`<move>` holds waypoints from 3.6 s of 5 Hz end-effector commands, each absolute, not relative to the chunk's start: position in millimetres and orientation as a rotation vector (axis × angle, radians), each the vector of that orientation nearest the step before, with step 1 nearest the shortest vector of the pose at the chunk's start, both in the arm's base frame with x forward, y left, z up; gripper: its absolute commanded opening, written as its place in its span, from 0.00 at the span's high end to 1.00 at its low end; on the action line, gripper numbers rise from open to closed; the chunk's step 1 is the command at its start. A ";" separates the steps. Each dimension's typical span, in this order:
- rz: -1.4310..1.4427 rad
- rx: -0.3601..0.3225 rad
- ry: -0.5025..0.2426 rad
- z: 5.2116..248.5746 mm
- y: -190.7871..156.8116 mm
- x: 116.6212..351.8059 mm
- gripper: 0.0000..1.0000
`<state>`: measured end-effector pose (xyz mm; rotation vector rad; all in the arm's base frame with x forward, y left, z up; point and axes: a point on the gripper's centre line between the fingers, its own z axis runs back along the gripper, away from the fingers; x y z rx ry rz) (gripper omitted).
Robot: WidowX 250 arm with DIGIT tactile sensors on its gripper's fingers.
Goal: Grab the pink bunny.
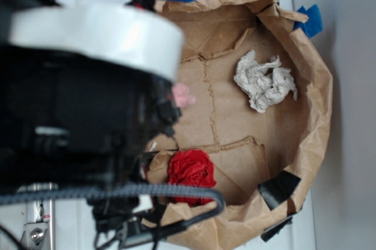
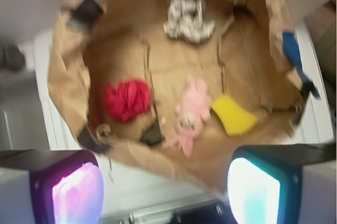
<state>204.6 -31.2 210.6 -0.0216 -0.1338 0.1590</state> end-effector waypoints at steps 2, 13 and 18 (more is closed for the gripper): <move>0.207 -0.083 -0.192 149.4 8.2 216.2 0.00; 0.419 -0.058 -0.157 91.1 9.9 215.8 0.00; 0.431 0.019 -0.135 41.8 29.4 221.7 0.00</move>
